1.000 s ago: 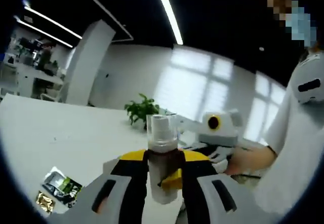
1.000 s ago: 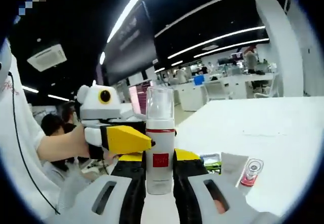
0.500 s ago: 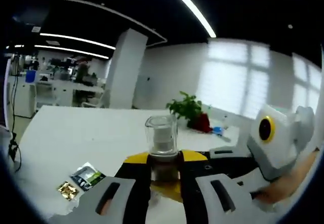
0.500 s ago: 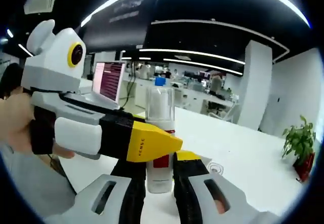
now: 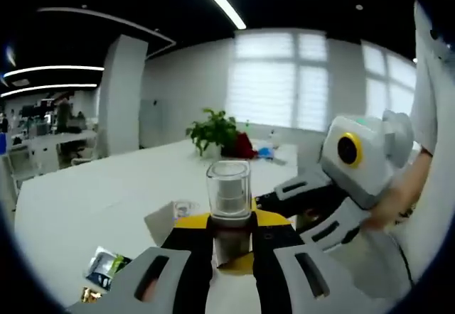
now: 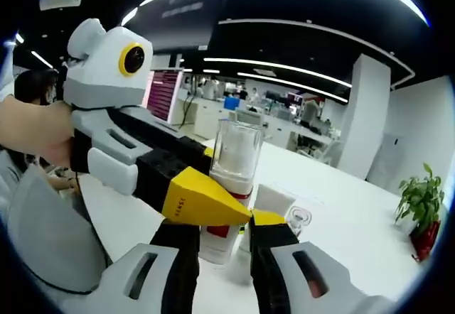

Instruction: Arrange the skincare products in the storage area until every visible bottle or jar stands upright without overlapping.

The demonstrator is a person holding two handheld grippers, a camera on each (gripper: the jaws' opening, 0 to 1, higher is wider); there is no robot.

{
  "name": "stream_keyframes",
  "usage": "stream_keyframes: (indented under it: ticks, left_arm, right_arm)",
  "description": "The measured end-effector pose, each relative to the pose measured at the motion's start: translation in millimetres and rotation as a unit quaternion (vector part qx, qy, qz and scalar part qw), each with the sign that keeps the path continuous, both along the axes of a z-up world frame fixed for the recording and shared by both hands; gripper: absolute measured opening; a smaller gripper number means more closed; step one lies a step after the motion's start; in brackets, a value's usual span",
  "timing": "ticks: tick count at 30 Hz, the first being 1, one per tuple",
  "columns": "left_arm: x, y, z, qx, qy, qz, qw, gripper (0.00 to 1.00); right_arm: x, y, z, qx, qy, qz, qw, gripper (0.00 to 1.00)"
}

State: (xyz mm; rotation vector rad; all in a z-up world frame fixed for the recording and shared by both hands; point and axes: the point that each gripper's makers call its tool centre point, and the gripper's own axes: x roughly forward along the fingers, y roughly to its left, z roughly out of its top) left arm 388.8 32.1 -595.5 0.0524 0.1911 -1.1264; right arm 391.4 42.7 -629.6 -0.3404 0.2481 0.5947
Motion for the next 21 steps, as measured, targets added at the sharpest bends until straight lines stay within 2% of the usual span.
stream_keyframes:
  ticks: [2, 3, 12, 19, 21]
  left_arm:
    - [-1.1, -7, -2.6, -0.008, 0.012, -0.019, 0.9997, 0.16]
    - [1.3, -9, -3.3, -0.005, 0.003, -0.016, 0.9998, 0.16]
    - [10.0, -19, -11.6, -0.013, 0.008, -0.052, 0.9985, 0.16]
    - [23.7, -18, -34.1, -0.009, 0.004, -0.068, 0.9976, 0.16]
    - [25.6, -19, -43.8, 0.003, 0.002, -0.073, 0.9974, 0.16]
  right_arm:
    - [-2, -8, -1.5, 0.0, 0.005, -0.004, 1.0, 0.29]
    - [-3, -11, -2.9, -0.002, 0.007, -0.007, 1.0, 0.29]
    - [-9, -29, -14.0, -0.004, 0.025, -0.006, 0.9997, 0.33]
    - [-9, -47, -25.5, 0.0, 0.044, -0.017, 0.9989, 0.39]
    - [-8, -52, -27.8, 0.0, 0.048, -0.02, 0.9987, 0.41]
